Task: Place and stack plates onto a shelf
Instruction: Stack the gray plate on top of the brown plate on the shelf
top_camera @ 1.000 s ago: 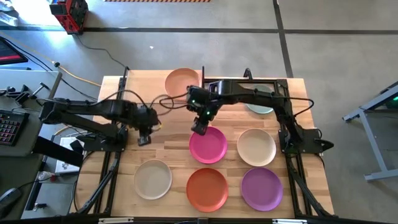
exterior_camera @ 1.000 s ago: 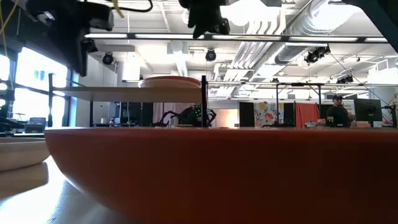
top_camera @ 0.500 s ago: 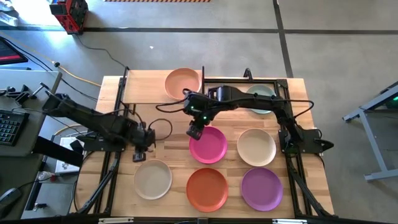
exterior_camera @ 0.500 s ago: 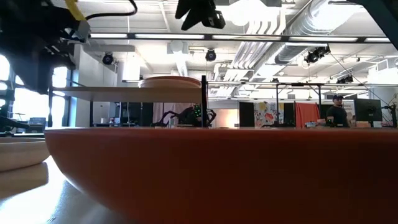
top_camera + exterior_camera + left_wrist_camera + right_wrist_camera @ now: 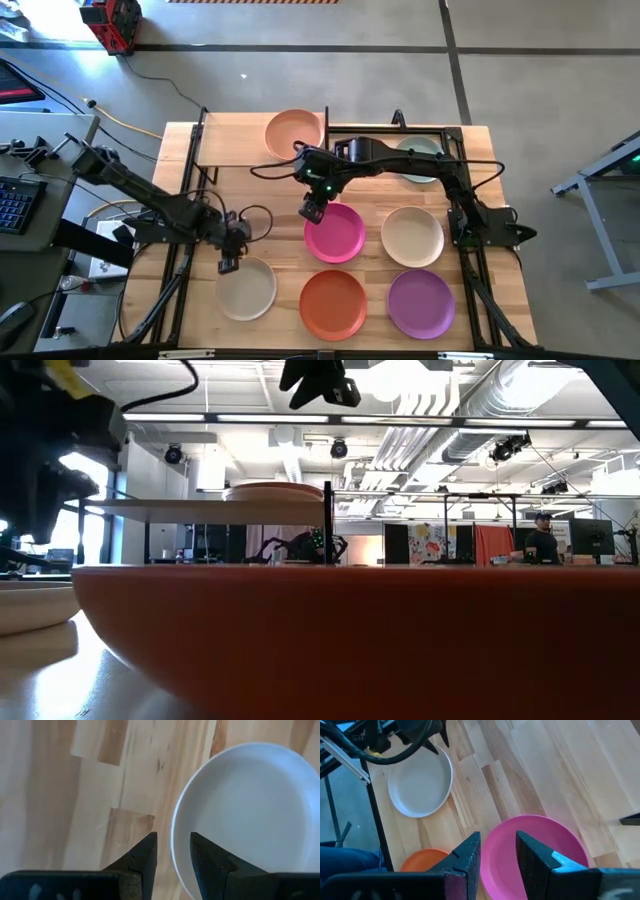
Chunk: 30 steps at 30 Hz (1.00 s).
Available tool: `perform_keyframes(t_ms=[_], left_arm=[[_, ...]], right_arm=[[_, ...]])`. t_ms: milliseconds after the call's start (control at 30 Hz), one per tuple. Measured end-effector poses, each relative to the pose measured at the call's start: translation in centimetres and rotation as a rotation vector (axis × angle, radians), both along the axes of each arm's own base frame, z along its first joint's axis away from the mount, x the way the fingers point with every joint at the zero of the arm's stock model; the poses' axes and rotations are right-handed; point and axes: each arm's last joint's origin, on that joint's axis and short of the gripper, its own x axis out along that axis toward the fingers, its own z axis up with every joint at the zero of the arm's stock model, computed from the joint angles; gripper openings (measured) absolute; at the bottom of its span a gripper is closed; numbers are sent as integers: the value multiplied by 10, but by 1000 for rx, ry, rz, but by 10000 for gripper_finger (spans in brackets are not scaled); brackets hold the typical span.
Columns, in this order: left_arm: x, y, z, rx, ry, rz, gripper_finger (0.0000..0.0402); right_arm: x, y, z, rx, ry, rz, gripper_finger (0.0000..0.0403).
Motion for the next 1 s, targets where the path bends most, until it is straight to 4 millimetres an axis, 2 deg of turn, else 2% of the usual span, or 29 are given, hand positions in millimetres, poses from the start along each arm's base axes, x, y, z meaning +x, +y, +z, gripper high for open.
perform_keyframes(t_ms=[467, 1000], left_arm=[[-13, -10, -33, -23, 47, 11, 106], [-5, -14, -53, 19, 142, 65, 99]], right_arm=[[0, 0, 0, -14, -4, 22, 103], [0, 0, 0, -24, -5, 36, 103]])
